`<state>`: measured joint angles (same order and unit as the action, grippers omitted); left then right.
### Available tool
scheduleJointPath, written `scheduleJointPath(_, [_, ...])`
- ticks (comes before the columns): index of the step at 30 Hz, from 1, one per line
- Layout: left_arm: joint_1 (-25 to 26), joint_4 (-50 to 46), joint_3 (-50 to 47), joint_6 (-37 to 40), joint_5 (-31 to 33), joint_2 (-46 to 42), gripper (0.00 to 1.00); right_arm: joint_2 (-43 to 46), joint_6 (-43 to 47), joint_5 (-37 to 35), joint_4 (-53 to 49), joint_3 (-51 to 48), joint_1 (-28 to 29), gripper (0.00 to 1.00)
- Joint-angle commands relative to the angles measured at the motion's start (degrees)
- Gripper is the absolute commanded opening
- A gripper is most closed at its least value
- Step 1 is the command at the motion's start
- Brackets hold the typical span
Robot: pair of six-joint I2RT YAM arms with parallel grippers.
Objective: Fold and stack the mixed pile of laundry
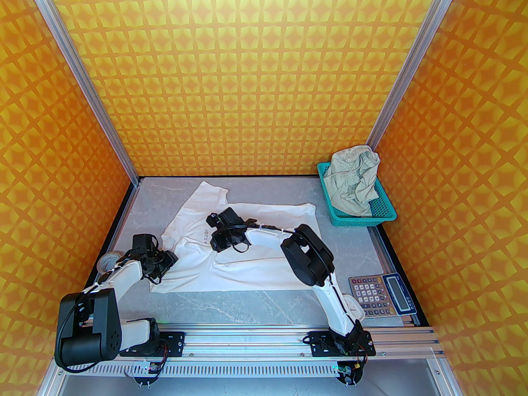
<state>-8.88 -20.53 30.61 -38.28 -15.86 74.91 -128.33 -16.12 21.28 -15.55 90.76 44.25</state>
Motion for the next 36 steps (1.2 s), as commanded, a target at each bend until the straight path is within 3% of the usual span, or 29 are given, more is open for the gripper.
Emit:
scheduleJointPath(1, [-1.1, -0.4, -1.8, 1.6, 1.0, 0.4, 0.41, 3.4, -1.7, -0.7, 2.6, -1.0, -0.4, 0.40])
scheduleJointPath(7, [-1.6, -2.6, -0.7, 2.2, 1.0, -2.5, 0.40, 8.2, 0.0, -2.8, 1.0, -2.7, -0.3, 0.40])
scheduleJointPath(12, [-1.5, -9.0, 4.4, 6.0, 1.8, -10.0, 0.38, 17.6, 0.8, -8.5, -2.3, -8.7, -0.6, 0.39])
scheduleJointPath(16, [2.7, -11.3, 10.1, 9.8, -0.7, -10.9, 0.36, 25.7, -1.8, -11.6, -5.0, -16.7, -4.0, 0.39])
scheduleJointPath(23, [15.5, 0.3, 16.5, 10.1, -4.0, 3.7, 0.33, 34.6, -8.6, -19.1, -13.3, -29.2, -16.7, 0.39])
scheduleJointPath(30, [15.6, 8.8, 20.4, 8.4, -2.8, 20.5, 0.24, 30.8, -10.7, -22.8, -15.3, -32.9, -24.6, 0.39])
scheduleJointPath(36, [15.3, 9.2, 15.7, 7.0, -1.3, 22.8, 0.21, 30.4, -12.8, -23.3, -16.0, -37.0, -24.8, 0.39])
